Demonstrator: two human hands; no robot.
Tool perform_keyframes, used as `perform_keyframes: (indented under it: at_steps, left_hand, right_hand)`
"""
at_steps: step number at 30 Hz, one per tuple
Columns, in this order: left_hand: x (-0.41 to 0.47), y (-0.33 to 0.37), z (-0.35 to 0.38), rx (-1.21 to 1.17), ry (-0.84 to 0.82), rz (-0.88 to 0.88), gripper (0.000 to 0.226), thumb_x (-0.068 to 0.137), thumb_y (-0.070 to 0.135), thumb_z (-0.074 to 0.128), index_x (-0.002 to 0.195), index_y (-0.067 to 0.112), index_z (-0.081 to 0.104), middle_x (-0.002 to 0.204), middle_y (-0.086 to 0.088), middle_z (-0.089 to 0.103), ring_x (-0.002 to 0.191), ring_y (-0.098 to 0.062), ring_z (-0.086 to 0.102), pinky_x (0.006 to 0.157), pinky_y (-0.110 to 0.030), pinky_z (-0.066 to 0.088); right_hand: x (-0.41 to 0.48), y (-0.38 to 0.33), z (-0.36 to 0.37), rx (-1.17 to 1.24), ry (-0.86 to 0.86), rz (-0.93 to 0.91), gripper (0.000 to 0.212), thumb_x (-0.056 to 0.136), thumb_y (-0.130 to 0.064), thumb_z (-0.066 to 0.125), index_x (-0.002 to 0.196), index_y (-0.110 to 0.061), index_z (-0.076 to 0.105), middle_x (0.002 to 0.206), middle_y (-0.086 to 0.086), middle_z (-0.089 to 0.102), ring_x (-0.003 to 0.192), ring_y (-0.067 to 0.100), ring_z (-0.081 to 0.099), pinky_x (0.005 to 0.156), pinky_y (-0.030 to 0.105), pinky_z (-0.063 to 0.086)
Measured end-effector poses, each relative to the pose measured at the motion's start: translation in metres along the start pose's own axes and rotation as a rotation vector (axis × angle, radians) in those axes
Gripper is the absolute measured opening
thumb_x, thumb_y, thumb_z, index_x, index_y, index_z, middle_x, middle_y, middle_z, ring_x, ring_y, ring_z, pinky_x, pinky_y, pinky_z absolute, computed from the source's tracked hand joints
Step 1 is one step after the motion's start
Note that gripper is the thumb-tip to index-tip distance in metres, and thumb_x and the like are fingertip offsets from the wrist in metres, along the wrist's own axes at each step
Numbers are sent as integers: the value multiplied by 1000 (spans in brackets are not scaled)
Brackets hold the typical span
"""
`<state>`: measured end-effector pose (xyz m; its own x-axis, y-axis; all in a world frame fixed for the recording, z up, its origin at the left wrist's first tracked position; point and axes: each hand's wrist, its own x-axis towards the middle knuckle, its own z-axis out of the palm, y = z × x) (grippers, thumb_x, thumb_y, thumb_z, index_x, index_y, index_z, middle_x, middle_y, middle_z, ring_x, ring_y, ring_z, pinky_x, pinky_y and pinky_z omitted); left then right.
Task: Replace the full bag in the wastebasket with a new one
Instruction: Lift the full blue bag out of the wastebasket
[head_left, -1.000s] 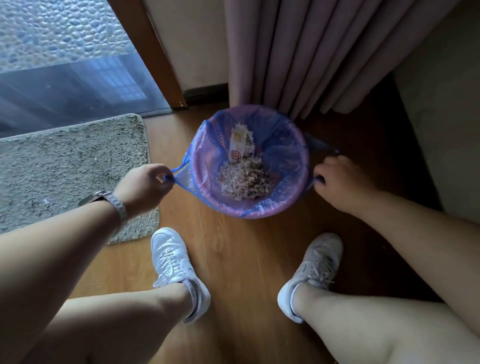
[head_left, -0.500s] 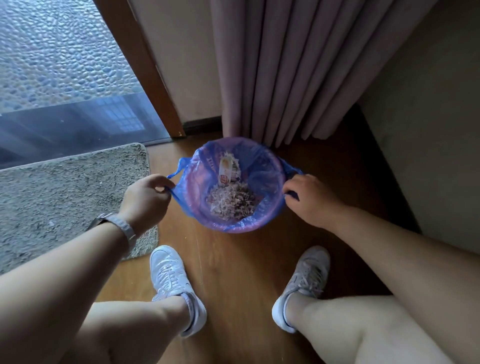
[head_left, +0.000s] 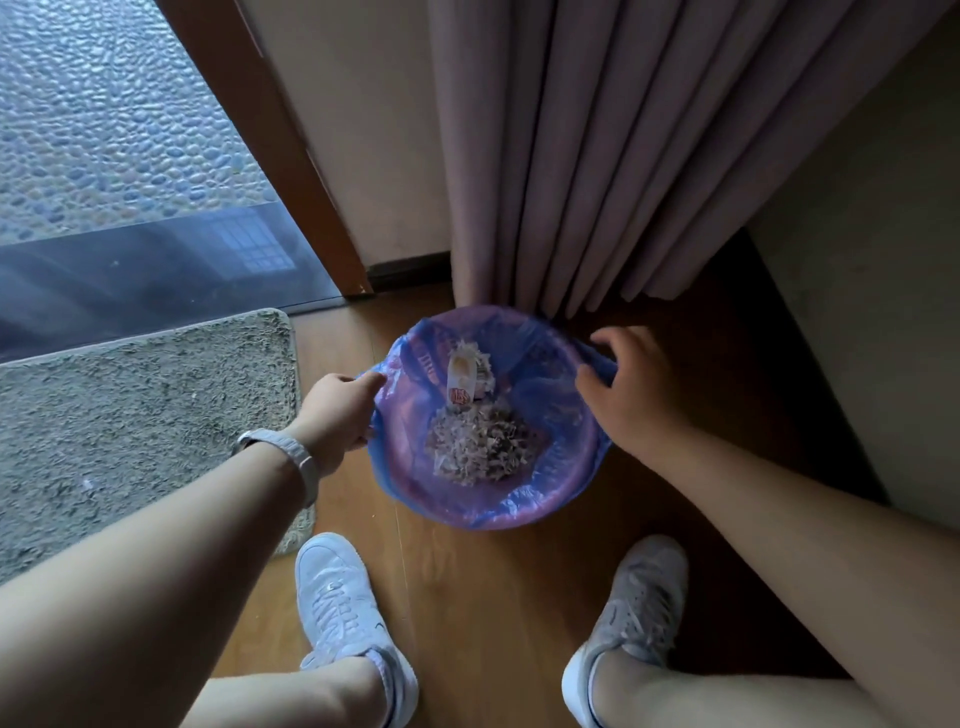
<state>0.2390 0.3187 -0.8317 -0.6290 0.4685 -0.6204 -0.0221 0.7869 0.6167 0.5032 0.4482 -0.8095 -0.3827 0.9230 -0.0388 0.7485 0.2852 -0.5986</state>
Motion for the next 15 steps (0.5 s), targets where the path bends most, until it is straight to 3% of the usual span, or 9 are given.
perform_keyframes:
  at_steps: [3, 5, 7, 11, 13, 15]
  left_hand:
    - [16, 0, 1, 224, 82, 142, 34, 87, 30, 60, 71, 0, 65, 63, -12, 62, 58, -25, 53, 55, -33, 45]
    - [28, -2, 1, 219, 68, 170, 31, 83, 30, 62, 70, 2, 67, 62, -12, 63, 57, -24, 54, 59, -38, 51]
    - [39, -3, 0, 197, 7, 157, 33, 83, 33, 61, 65, 5, 62, 56, -7, 56, 52, -21, 50, 53, -34, 46]
    - [48, -8, -1, -50, -162, -69, 26, 89, 35, 59, 85, 11, 66, 74, -4, 58, 61, -17, 55, 61, -33, 47]
    - [44, -9, 1, -218, -252, -179, 21, 91, 23, 58, 80, 6, 65, 75, -5, 62, 52, -14, 58, 51, -25, 49]
    - [41, -8, 2, -252, -267, -185, 21, 91, 16, 59, 71, 9, 61, 65, -6, 56, 45, -14, 50, 42, -21, 42]
  right_hand:
    - [17, 2, -1, -41, -24, 182, 48, 85, -24, 63, 129, -9, 51, 133, 14, 45, 122, 29, 44, 98, 31, 35]
    - [23, 5, 3, 27, -131, 324, 55, 89, -26, 60, 139, -11, 41, 142, 13, 39, 126, 29, 43, 92, 27, 33]
    - [28, 9, 9, 96, -208, 399, 58, 91, -27, 58, 142, -9, 37, 143, 15, 43, 126, 30, 46, 89, 26, 34]
    - [32, 12, 11, 77, -262, 445, 48, 93, -28, 57, 135, -7, 46, 130, 13, 55, 117, 29, 54, 80, 26, 36]
    - [30, 12, 12, 50, -284, 424, 34, 92, -26, 58, 120, -7, 56, 114, 11, 61, 106, 29, 58, 74, 25, 39]
    - [28, 13, 12, 22, -301, 374, 15, 92, -23, 57, 98, -10, 60, 93, 7, 62, 87, 26, 62, 56, 23, 38]
